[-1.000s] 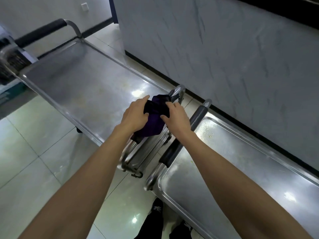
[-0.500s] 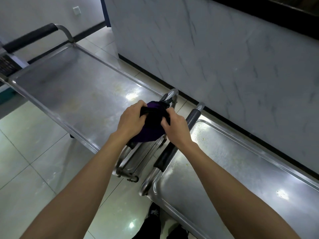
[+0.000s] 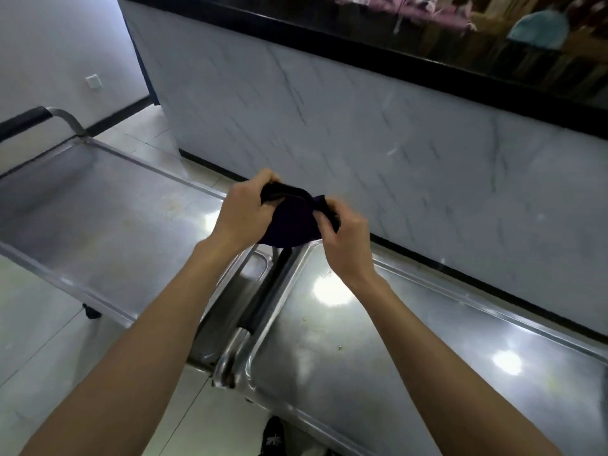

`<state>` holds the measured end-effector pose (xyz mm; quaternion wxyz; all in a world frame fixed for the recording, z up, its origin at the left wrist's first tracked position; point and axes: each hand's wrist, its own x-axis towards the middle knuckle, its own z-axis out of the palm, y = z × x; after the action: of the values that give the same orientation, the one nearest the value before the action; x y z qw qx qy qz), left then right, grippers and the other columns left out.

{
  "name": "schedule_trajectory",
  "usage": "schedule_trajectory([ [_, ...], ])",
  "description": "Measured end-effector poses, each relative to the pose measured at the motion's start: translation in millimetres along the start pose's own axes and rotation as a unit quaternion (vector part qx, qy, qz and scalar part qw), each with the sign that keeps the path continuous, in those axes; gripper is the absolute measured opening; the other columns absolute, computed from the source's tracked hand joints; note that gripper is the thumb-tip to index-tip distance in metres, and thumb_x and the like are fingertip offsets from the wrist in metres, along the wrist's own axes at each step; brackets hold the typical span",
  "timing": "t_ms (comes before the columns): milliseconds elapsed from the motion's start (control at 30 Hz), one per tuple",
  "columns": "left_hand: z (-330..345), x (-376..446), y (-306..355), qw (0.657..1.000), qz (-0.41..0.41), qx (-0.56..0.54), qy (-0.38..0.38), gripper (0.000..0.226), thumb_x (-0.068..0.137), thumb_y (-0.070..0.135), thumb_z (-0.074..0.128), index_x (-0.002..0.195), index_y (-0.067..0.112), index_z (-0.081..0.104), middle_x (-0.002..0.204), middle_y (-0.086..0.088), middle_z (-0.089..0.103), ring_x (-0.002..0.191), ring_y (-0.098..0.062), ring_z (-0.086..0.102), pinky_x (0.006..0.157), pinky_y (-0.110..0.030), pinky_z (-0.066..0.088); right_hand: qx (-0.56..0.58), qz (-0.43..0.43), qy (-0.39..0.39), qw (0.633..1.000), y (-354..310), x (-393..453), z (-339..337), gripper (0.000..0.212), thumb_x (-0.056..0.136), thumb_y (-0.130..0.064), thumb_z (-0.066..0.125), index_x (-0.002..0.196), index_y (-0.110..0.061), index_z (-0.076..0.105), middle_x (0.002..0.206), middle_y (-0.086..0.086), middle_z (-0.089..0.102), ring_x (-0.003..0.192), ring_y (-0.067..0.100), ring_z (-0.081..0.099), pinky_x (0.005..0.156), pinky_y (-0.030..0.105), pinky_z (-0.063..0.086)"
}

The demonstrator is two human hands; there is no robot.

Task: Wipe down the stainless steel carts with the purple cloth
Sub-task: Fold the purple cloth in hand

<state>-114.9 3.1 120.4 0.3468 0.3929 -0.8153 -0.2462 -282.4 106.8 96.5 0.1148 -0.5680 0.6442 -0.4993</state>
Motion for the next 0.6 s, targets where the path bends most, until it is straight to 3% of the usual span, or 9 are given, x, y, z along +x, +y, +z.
schedule_trajectory([
  [67,6,6,23,0.999,0.026,-0.026,0.005,0.011,0.092,0.012,0.066,0.101,0.019,0.065,0.087,0.008,0.07,0.082,-0.01,0.064,0.075,-0.024,0.052,-0.026,-0.018,0.037,0.999,-3,0,-28,0.018,0.095,-0.014,0.065,0.112,-0.014,0.069,0.101,-0.004,0.068,0.093,0.012,0.062,0.083,0.031,0.053],
  [200,21,15,67,0.995,0.062,-0.074,-0.014,0.013,0.091,0.012,0.069,0.1,0.021,0.068,0.085,0.018,0.067,0.083,0.001,0.063,0.075,-0.009,0.043,-0.069,-0.038,0.106,0.991,-8,1,-83,0.015,0.092,-0.019,0.068,0.106,-0.013,0.069,0.116,-0.001,0.058,0.109,0.014,0.054,0.094,0.021,0.045],
  [267,32,17,87,0.992,0.076,-0.091,-0.03,0.013,0.091,0.013,0.07,0.098,0.024,0.068,0.083,0.018,0.067,0.081,0.0,0.063,0.074,-0.01,0.043,-0.082,-0.046,0.119,0.988,-7,-2,-108,0.016,0.093,-0.018,0.067,0.108,-0.01,0.067,0.119,-0.001,0.06,0.112,0.012,0.055,0.097,0.02,0.044],
  [333,47,17,105,0.988,0.085,-0.118,-0.05,0.014,0.09,0.012,0.07,0.096,0.025,0.068,0.083,0.014,0.068,0.08,-0.005,0.065,0.074,-0.016,0.047,-0.073,-0.036,0.121,0.989,-3,-10,-128,0.015,0.095,-0.018,0.064,0.108,-0.011,0.065,0.106,-0.007,0.064,0.099,0.007,0.059,0.09,0.025,0.049],
  [400,64,14,120,0.984,0.086,-0.14,-0.073,0.012,0.09,0.011,0.071,0.095,0.022,0.068,0.083,0.01,0.068,0.08,-0.01,0.065,0.074,-0.023,0.05,-0.064,-0.004,0.123,0.99,4,-21,-145,0.015,0.097,-0.02,0.062,0.11,-0.014,0.064,0.095,-0.017,0.062,0.09,0.003,0.06,0.08,0.026,0.052],
  [533,101,4,143,0.975,0.085,-0.161,-0.124,0.009,0.091,0.009,0.07,0.095,0.017,0.068,0.084,-0.001,0.069,0.08,-0.02,0.065,0.075,-0.032,0.052,-0.054,0.062,0.126,0.989,26,-45,-175,0.017,0.097,-0.024,0.062,0.112,-0.017,0.064,0.095,-0.014,0.063,0.089,0.004,0.062,0.079,0.029,0.055],
  [600,116,1,155,0.97,0.093,-0.175,-0.138,0.017,0.092,0.008,0.069,0.092,0.024,0.068,0.082,0.004,0.068,0.078,-0.016,0.064,0.073,-0.029,0.051,-0.042,0.097,0.115,0.988,36,-56,-188,0.014,0.096,-0.026,0.064,0.109,-0.02,0.062,0.092,-0.017,0.062,0.087,0.005,0.061,0.076,0.029,0.055],
])
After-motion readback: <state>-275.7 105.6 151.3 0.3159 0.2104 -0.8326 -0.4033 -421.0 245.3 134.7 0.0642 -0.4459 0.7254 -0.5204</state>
